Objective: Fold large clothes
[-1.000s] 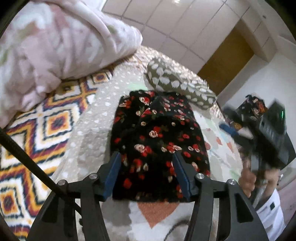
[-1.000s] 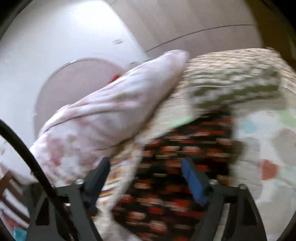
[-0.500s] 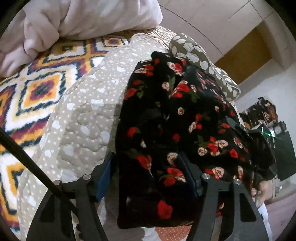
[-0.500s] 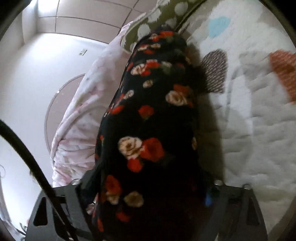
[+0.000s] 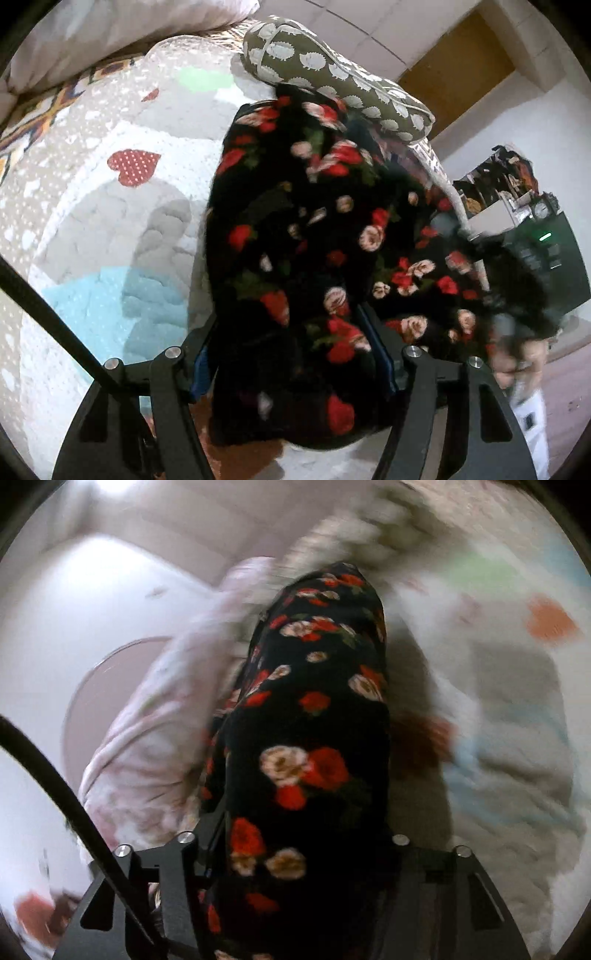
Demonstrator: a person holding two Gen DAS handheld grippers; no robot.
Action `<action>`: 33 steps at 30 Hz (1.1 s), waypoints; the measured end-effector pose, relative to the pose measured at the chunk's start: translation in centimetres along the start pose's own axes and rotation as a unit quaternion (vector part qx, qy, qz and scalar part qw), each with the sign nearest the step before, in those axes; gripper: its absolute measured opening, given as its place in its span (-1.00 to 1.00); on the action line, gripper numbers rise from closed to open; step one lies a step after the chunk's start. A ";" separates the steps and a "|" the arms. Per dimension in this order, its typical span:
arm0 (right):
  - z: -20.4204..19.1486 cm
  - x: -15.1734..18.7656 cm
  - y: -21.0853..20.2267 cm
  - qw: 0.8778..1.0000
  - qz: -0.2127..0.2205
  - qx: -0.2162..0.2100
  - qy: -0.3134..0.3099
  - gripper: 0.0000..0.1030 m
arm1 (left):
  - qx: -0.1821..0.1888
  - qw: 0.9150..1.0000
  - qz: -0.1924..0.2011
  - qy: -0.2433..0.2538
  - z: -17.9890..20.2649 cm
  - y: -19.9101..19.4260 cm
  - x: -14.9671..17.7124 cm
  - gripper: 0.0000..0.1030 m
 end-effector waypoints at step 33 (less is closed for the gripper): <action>-13.0 12.8 2.1 0.970 -0.078 0.051 -0.223 -0.54 | -0.193 0.953 0.230 0.039 -4.3 -20.7 11.7 0.77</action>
Point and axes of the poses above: each gripper's, at about its wrist camera, not at the fingertips, and y roughly the way its jaws point, z to its right, x to its underside, the point moved 6 cm from there along y, roughly the way its jaws point, and after that the axes turned 6 degrees about -z, right-handed, at the moved point
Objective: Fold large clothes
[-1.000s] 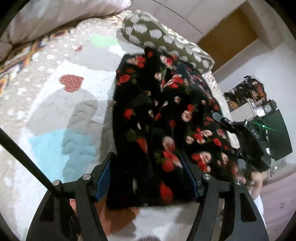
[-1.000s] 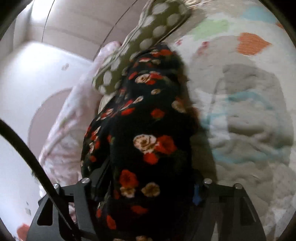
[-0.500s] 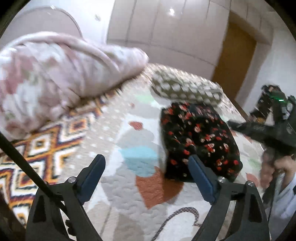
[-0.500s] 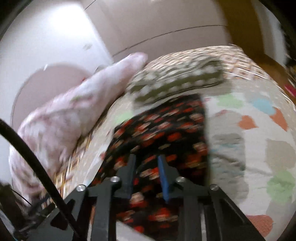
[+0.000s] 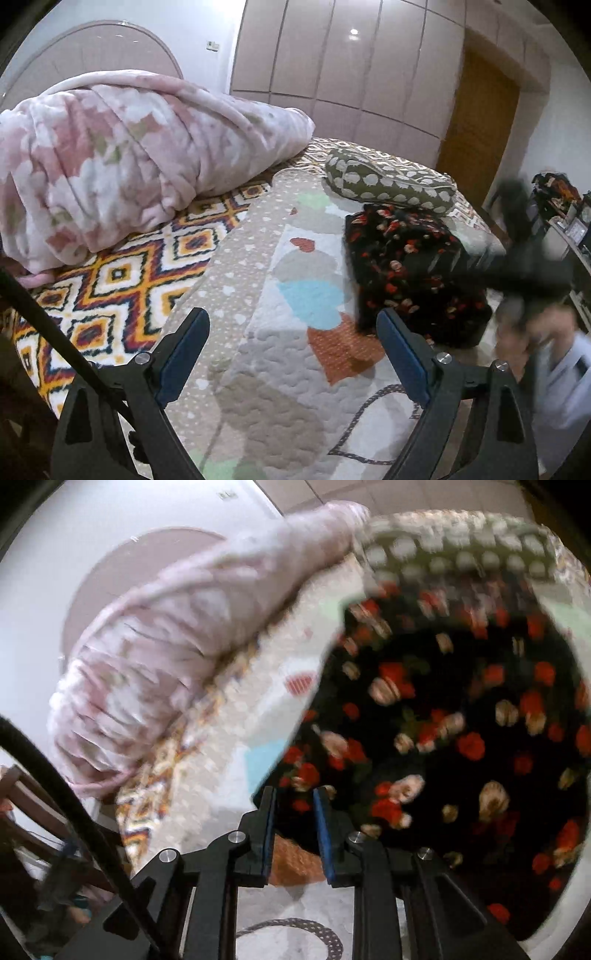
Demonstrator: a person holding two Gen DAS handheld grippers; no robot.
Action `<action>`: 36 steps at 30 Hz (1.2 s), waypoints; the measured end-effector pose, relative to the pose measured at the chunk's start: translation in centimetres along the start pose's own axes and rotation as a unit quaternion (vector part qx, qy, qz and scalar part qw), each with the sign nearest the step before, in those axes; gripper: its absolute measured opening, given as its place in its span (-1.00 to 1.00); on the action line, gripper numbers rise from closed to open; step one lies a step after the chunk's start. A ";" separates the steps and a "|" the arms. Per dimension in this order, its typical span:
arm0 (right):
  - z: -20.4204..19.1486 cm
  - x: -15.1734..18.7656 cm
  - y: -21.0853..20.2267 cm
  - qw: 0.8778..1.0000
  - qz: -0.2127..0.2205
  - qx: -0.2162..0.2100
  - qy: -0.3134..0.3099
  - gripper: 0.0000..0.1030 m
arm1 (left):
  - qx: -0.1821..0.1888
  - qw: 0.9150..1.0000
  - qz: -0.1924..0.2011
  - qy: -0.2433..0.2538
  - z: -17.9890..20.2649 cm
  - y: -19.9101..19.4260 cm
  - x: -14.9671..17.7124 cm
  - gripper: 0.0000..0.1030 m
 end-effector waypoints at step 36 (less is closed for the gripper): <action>7.8 6.1 -8.7 0.990 0.102 0.026 0.094 -0.66 | -0.067 0.990 0.123 -0.017 0.2 -7.1 -0.2 1.00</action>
Point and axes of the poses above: each gripper's, at about its wrist camera, not at the fingertips, and y roughly the way its jaws point, z to its right, x to its underside, the point moved 6 cm from there along y, roughly the way its jaws point, and after that the axes turned 6 degrees about -z, right-handed, at the moved point
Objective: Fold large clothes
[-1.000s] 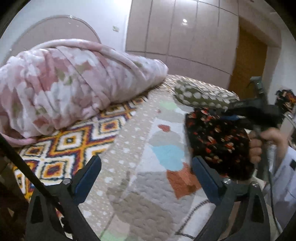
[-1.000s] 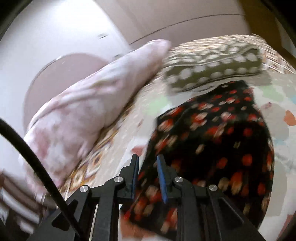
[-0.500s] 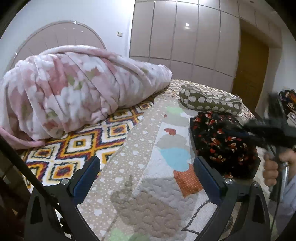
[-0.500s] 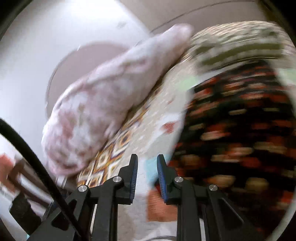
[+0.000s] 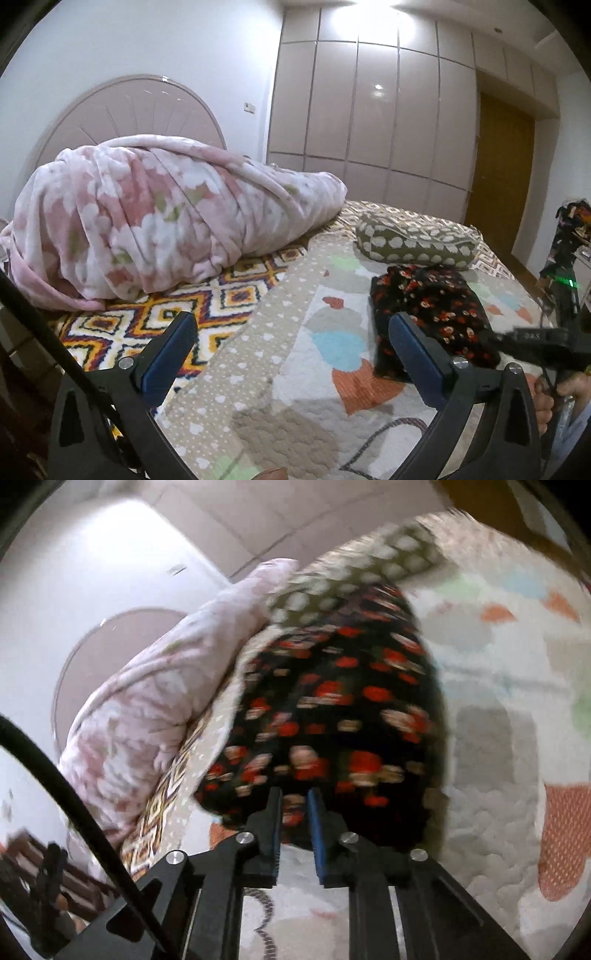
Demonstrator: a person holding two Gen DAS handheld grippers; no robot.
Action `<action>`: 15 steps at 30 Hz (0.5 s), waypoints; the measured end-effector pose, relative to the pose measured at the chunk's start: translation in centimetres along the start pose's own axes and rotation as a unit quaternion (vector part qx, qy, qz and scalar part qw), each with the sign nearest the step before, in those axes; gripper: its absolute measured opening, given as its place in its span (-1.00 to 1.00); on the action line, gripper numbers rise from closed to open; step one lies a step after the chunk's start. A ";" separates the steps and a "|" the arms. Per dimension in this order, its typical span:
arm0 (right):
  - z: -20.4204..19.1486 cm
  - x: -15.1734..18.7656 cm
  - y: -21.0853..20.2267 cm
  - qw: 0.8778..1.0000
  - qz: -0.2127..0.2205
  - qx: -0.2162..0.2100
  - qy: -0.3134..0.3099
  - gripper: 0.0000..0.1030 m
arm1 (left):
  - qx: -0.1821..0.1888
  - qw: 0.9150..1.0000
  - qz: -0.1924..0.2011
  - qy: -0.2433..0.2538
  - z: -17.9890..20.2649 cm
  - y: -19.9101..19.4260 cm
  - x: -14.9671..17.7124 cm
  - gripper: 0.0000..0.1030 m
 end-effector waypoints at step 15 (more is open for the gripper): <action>-7.1 2.2 10.8 0.991 -0.096 -0.095 0.012 -0.63 | 0.005 0.994 -0.104 0.018 0.7 4.3 4.8 1.00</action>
Point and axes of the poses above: each gripper's, at about its wrist camera, not at the fingertips, and y roughly the way its jaws point, z to its right, x to its underside, the point moved 6 cm from there along y, roughly the way its jaws point, and after that the axes turned 6 degrees about -z, right-handed, at the moved point
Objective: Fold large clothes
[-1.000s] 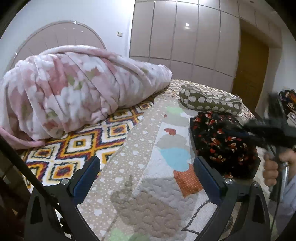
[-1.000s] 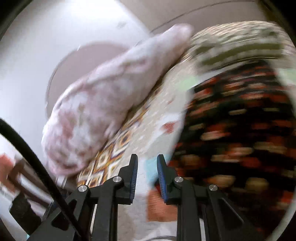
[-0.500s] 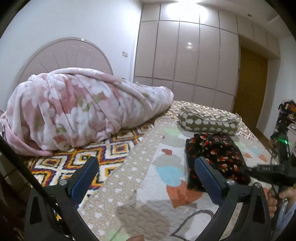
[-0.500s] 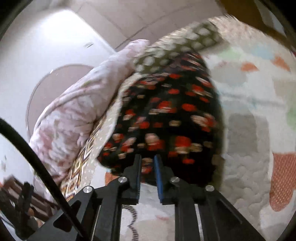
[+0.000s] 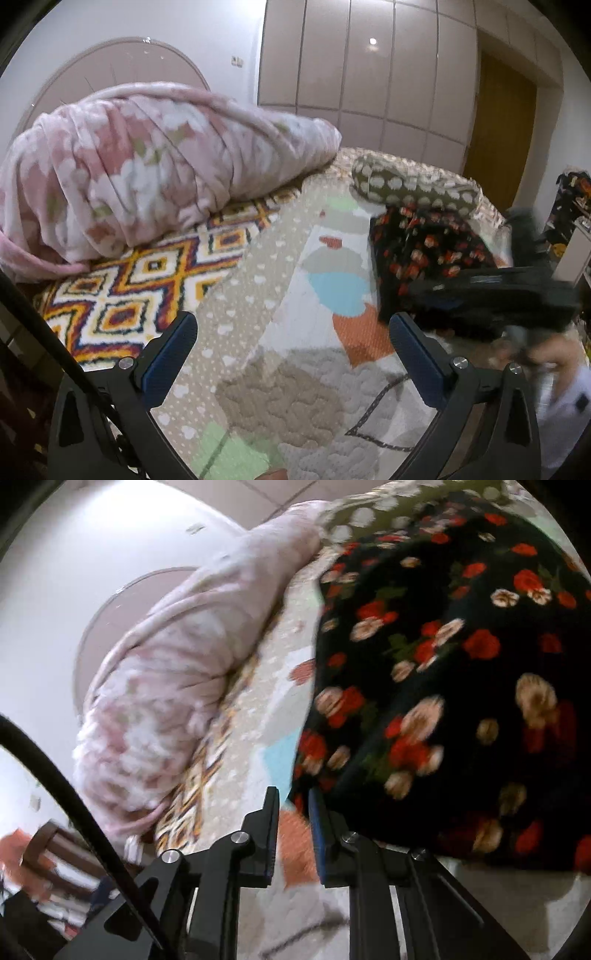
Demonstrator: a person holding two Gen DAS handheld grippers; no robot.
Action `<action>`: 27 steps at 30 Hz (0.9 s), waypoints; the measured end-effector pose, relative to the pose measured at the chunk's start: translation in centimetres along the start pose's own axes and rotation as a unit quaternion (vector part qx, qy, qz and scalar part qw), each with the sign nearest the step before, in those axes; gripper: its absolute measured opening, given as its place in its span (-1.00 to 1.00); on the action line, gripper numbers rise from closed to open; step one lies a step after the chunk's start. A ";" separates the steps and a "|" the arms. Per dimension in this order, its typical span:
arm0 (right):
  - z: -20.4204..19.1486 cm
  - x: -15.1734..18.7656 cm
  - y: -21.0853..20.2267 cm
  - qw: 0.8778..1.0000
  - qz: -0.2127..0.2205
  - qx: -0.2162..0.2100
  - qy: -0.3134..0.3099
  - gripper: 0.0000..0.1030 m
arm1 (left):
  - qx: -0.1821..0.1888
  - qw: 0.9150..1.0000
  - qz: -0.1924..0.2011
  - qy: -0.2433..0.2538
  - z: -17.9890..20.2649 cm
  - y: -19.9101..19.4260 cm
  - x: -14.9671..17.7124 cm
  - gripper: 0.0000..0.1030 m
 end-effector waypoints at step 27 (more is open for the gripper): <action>8.4 16.2 -15.8 0.958 0.125 0.259 0.016 0.10 | 0.003 0.983 -0.169 0.074 7.6 10.2 10.3 1.00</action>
Point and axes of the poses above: each gripper's, at about its wrist camera, not at the fingertips, and y roughly the way its jaws point, z to its right, x to its underside, the point moved 6 cm from there along y, roughly the way its jaws point, and after that the axes turned 6 degrees about -z, right-handed, at the moved point
